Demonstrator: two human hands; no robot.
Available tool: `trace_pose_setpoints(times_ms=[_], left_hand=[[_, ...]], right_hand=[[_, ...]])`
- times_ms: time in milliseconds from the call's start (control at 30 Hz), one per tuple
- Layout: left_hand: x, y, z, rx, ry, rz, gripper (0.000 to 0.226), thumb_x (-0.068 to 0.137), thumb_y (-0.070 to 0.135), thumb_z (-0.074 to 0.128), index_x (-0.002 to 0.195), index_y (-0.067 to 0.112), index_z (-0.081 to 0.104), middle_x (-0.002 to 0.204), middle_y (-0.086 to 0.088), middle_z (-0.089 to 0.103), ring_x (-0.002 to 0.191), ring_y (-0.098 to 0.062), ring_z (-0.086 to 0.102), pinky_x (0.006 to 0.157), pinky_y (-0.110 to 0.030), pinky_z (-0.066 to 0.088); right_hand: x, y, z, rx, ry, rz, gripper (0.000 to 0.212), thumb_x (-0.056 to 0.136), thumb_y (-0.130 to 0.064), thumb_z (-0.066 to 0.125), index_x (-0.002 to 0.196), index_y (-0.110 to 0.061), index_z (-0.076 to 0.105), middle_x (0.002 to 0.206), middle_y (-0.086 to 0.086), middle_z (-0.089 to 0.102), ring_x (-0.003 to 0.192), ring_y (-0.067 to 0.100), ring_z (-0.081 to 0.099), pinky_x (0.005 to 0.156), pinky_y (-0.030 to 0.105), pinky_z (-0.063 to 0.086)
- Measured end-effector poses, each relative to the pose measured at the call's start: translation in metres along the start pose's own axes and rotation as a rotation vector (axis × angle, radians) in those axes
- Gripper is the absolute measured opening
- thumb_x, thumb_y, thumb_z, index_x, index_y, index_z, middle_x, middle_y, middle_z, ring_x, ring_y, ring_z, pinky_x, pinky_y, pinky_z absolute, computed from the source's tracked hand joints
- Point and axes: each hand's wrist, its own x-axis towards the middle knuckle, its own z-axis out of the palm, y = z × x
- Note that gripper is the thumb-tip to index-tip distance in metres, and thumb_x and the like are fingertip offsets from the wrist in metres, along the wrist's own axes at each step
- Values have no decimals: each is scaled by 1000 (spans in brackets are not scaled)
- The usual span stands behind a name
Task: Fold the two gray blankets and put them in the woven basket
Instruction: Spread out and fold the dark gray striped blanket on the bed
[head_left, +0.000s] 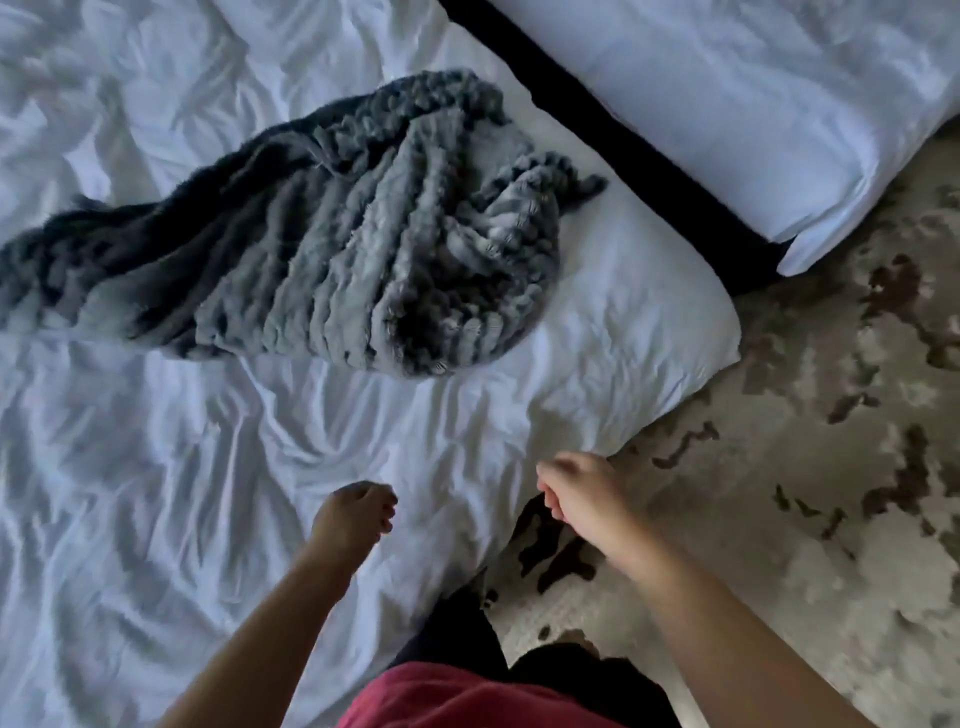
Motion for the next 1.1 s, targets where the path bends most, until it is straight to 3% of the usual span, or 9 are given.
trace_pose_setpoints(times_ms=[267,333,433,633,700,767,900,1000,1100], left_hand=[[83,262,85,25,56,395,20,85,25,52,68,18,60,61,1,56,58,-19,51,58,-29,42],[108,274,86,213,170,361,21,86,33,54,100,20,63,91,0,61,81,-18,59,72,-31,50],[151,271,81,376,238,195,61,83,42,64,138,26,42,141,-6,38,123,-30,45,100,-43,44],[216,283,80,476,334,46,90,80,42,70,150,29,15,158,-5,17,135,-34,36,101,-45,43],[237,276,82,458,326,-52,91,85,30,65,152,30,3,152,-9,30,120,-34,51,81,-36,49],[252,261,86,497,330,-122,82,89,19,52,153,29,3,119,-12,57,91,-28,60,64,-31,46],[256,238,91,480,380,-146,57,88,16,47,144,24,37,126,-12,60,110,-29,58,76,-28,47],[236,224,83,273,378,-210,29,85,13,43,105,23,62,94,-7,66,73,-22,65,53,-21,47],[200,207,72,205,323,-301,23,84,9,45,71,24,58,81,-3,62,59,-12,56,45,-19,42]], right_hand=[[61,2,-94,-48,-8,175,24,85,-17,53,62,-12,55,50,-3,53,46,13,46,50,28,36],[94,-17,-115,-141,-42,134,22,86,-15,53,64,-10,56,52,-1,56,47,13,50,53,28,39],[151,-61,-139,-271,-107,56,21,86,-15,50,66,-9,55,56,3,56,53,17,50,58,30,40],[271,-151,-169,-322,-207,-87,19,88,-14,52,70,-12,59,58,1,55,56,16,49,57,30,40],[312,-176,-174,-332,-208,-137,24,87,-13,55,63,-15,59,52,-3,55,50,12,50,55,28,42],[355,-199,-177,-318,-194,-158,22,86,-11,58,65,-15,61,51,-3,57,44,9,51,50,22,43],[428,-234,-156,-447,-66,-340,6,90,-13,56,88,-15,62,88,8,63,74,23,58,70,30,43],[453,-254,-123,-526,-13,-519,42,87,-24,62,127,-15,53,113,1,56,104,21,55,83,27,37],[452,-265,-82,-418,-149,-344,89,82,-50,65,152,-26,16,153,3,31,136,25,36,105,40,32]])
